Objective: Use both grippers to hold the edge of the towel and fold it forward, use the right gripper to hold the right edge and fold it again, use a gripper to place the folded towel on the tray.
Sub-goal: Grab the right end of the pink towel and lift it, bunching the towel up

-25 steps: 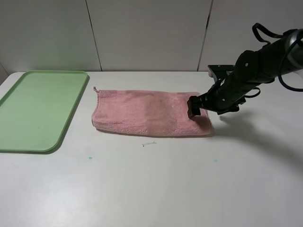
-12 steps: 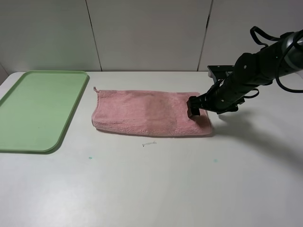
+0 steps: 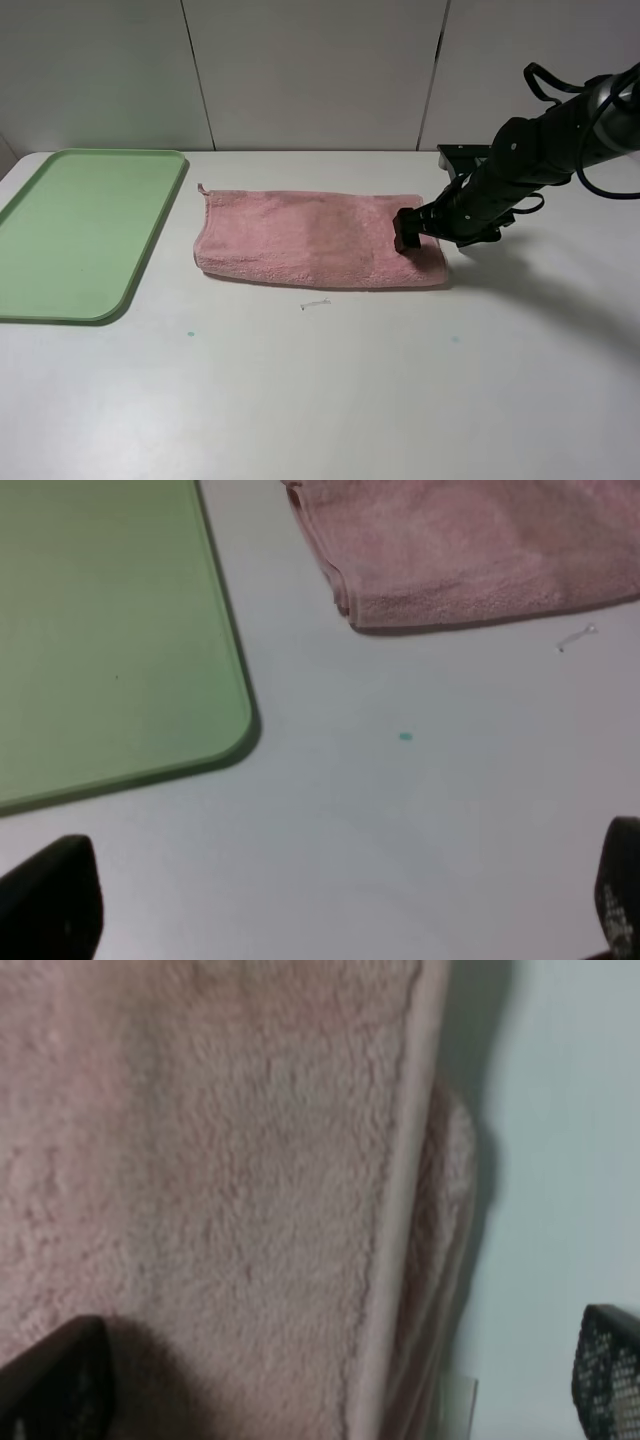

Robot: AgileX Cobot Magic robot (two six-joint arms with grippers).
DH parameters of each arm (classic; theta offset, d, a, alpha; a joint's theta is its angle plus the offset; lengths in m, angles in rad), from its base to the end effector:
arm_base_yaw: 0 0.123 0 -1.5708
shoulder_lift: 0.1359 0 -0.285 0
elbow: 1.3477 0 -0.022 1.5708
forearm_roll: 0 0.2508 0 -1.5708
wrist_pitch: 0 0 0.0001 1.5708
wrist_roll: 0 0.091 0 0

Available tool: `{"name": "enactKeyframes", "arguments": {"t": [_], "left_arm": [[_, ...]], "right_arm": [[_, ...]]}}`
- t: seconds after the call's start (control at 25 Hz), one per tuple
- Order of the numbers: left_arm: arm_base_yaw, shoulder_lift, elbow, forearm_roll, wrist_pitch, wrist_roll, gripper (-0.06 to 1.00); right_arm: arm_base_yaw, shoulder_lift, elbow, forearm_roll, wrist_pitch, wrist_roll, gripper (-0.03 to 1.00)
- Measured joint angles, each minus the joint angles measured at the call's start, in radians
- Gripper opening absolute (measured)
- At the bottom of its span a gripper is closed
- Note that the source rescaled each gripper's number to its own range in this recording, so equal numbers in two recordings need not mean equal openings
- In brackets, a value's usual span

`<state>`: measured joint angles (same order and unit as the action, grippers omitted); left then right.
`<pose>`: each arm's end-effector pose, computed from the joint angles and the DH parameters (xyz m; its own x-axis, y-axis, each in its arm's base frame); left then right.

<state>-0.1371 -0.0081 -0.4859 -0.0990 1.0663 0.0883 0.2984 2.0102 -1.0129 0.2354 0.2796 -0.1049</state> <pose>-0.0059 -0.0071 0.2732 -0.4512 0.1028 -0.8865 0.2304 0.9731 -0.0045 0.3430 0.1116 0.0935 -0.9165 -0.1552 -0.3687 -0.2070 0.9727 0.1051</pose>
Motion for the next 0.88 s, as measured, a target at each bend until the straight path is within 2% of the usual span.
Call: {"name": "enactKeyframes", "arguments": {"t": [0.6, 0.68, 0.88], "left_arm": [[0.0, 0.0, 0.0, 0.0, 0.0, 0.0, 0.99], [0.0, 0.0, 0.0, 0.0, 0.0, 0.0, 0.99], [0.0, 0.0, 0.0, 0.0, 0.0, 0.0, 0.99]], "right_arm": [[0.0, 0.017, -0.004, 0.001, -0.007, -0.009, 0.98], [0.0, 0.018, -0.004, 0.0, -0.005, -0.01, 0.84], [-0.003, 0.02, -0.007, -0.011, 0.015, -0.011, 0.32]]}}
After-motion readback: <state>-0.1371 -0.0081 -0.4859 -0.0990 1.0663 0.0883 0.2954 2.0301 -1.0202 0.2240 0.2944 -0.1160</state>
